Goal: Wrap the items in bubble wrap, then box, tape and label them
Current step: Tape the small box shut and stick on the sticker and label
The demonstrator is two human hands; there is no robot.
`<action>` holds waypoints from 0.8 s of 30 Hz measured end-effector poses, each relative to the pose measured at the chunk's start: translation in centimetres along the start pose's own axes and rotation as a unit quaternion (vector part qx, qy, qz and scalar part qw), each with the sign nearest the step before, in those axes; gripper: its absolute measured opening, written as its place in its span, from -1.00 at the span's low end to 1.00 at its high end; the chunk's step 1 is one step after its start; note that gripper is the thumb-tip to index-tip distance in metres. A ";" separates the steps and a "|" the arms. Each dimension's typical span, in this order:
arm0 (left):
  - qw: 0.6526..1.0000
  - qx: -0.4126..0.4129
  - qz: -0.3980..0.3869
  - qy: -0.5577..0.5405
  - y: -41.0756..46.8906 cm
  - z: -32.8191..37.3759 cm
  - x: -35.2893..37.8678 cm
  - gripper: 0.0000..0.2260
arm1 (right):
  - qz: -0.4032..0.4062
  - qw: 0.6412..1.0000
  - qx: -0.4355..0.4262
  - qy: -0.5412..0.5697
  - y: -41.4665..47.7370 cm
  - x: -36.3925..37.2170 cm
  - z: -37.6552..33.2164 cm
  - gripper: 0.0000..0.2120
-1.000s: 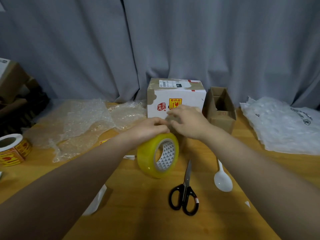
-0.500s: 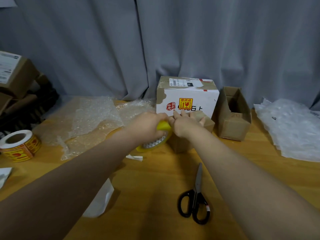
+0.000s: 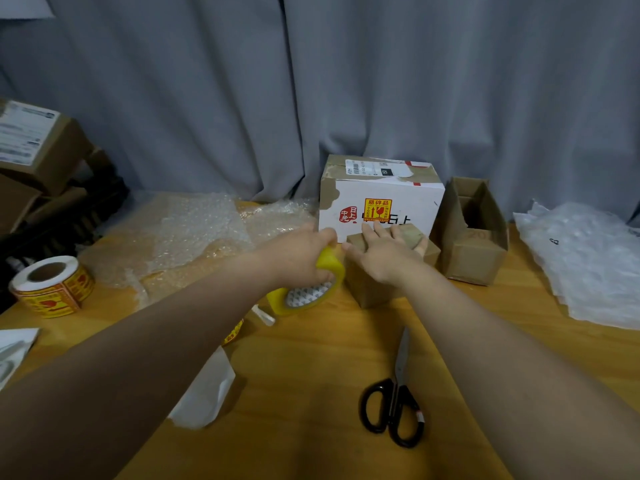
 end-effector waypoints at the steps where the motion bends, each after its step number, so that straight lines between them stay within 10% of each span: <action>1: 0.999 -0.002 0.017 -0.033 0.0 0.1 0.3 -0.54 | 0.001 1.000 -0.005 -0.003 0.0 -0.1 0.4 -0.34; 8: 0.993 0.002 0.051 -0.107 0.9 1.3 1.2 -0.62 | -0.020 1.000 0.014 -0.017 0.1 -0.7 1.8 -0.42; 14: 0.997 -0.030 -0.057 0.035 0.6 1.6 0.6 -0.65 | -0.030 0.999 0.014 -0.005 0.1 -0.9 2.1 -0.41; 24: 0.999 -0.024 0.042 0.006 1.0 1.5 1.4 -0.50 | 0.121 0.991 0.021 -0.048 -0.7 1.9 1.3 -0.38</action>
Point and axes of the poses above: each hand's wrist, its own y-axis towards the middle knuckle, its own x-axis out of the palm, z = x × y, the point moved 1 cm from there along y, towards the middle knuckle, and after that the axes turned 9 degrees about -z, right-handed, at the moved point
